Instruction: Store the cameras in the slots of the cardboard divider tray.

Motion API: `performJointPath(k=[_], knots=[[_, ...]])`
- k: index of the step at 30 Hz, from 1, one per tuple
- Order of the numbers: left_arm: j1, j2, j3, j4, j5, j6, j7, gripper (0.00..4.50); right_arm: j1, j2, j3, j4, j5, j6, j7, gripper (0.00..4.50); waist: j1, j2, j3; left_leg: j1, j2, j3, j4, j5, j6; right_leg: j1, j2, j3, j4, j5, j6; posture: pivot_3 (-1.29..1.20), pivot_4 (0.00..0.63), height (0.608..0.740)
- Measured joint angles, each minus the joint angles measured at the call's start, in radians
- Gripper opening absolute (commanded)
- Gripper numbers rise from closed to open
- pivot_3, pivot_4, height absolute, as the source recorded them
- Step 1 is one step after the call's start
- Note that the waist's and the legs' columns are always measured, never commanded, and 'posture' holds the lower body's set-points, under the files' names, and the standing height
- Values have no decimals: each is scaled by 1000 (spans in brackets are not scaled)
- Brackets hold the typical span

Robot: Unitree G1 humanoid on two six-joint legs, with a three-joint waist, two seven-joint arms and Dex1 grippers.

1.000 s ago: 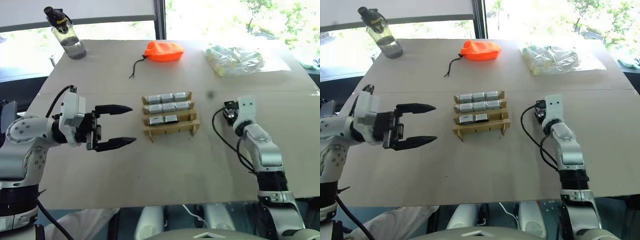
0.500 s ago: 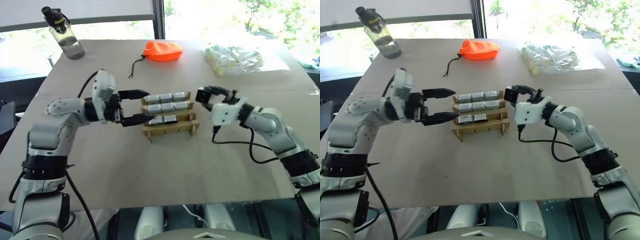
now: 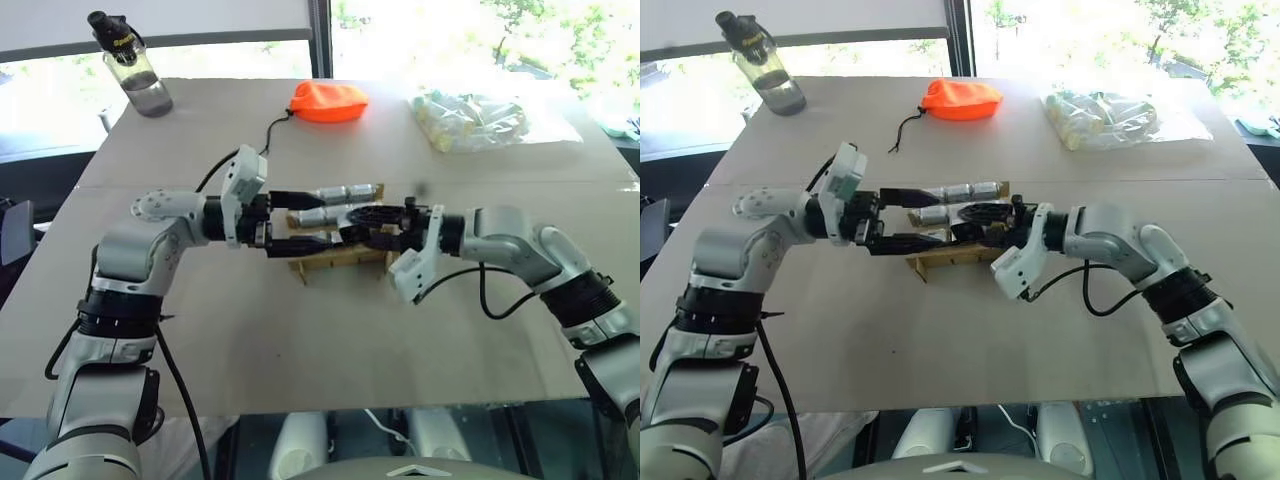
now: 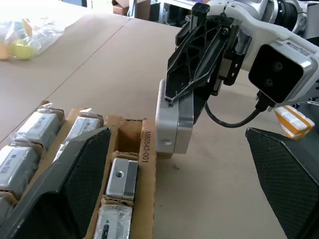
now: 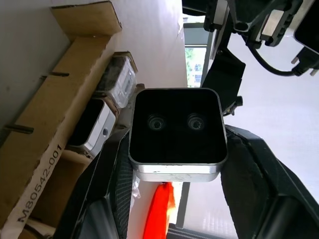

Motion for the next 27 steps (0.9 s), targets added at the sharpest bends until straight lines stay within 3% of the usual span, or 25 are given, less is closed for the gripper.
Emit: performJointPath(k=[17,21,26,27], knots=[[-17,-12,-41,20,59,-2,-19,4500,-58,78,12,-27,2,38,112,1928,-1,0,0,0,0,0,0,0,0,0,0,0,1,0,0,0,150,740],[-17,-18,-41,20,60,-2,-19,3196,-58,85,12,-27,2,51,121,1928,0,0,0,0,0,0,0,0,0,0,0,0,0,0,0,0,150,740],[-23,-20,-41,20,63,-4,-21,756,-57,86,12,-31,5,61,128,1928,0,0,0,0,0,0,0,0,0,0,0,0,1,0,0,0,150,740],[-25,-20,-41,20,65,-4,-21,712,-57,86,12,-31,7,65,128,1928,0,0,0,0,0,0,0,0,0,0,0,0,1,0,0,0,150,740]])
